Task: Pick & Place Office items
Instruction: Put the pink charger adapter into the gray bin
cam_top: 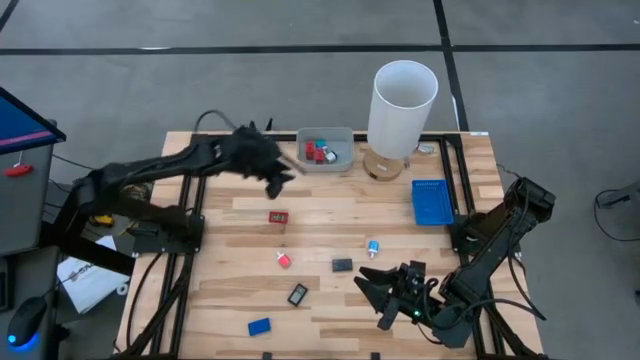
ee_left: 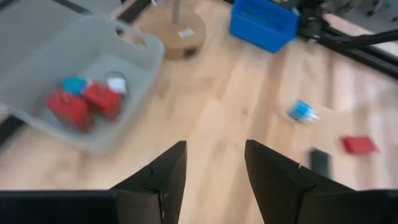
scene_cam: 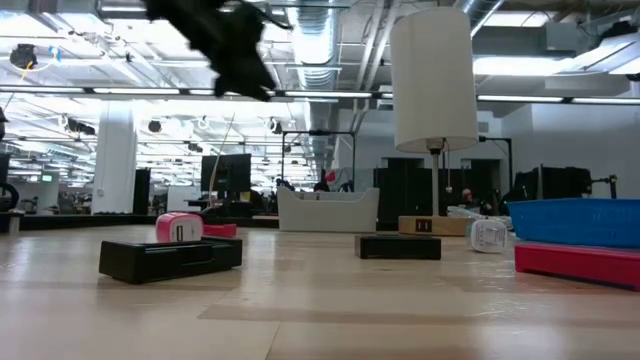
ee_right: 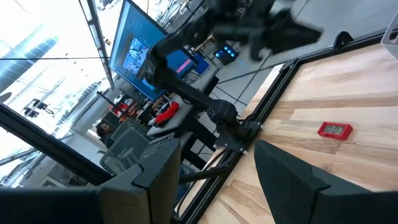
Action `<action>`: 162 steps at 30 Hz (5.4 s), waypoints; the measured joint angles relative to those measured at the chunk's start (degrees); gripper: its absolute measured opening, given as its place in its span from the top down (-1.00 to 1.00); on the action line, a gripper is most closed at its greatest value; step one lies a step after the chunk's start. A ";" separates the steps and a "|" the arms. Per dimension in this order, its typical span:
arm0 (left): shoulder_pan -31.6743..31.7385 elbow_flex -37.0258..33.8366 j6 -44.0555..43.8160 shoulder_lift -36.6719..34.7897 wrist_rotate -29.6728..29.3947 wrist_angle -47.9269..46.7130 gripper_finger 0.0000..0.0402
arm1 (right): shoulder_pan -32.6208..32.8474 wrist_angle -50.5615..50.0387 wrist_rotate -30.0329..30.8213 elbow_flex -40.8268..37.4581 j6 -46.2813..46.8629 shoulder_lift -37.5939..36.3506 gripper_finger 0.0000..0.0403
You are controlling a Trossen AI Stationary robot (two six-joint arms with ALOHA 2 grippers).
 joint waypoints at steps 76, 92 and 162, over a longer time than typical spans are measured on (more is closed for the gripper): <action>-32.44 -17.15 23.04 21.94 -2.74 13.77 -0.10 | 1.46 3.48 -4.44 0.00 -2.43 0.00 0.02; -32.64 -17.49 6.20 21.65 -2.29 18.39 0.34 | 1.51 3.47 -4.44 0.00 -2.58 0.00 0.02; 5.20 26.00 -30.69 37.20 -12.23 27.86 0.32 | -0.11 2.12 -4.09 0.00 -0.94 0.02 0.02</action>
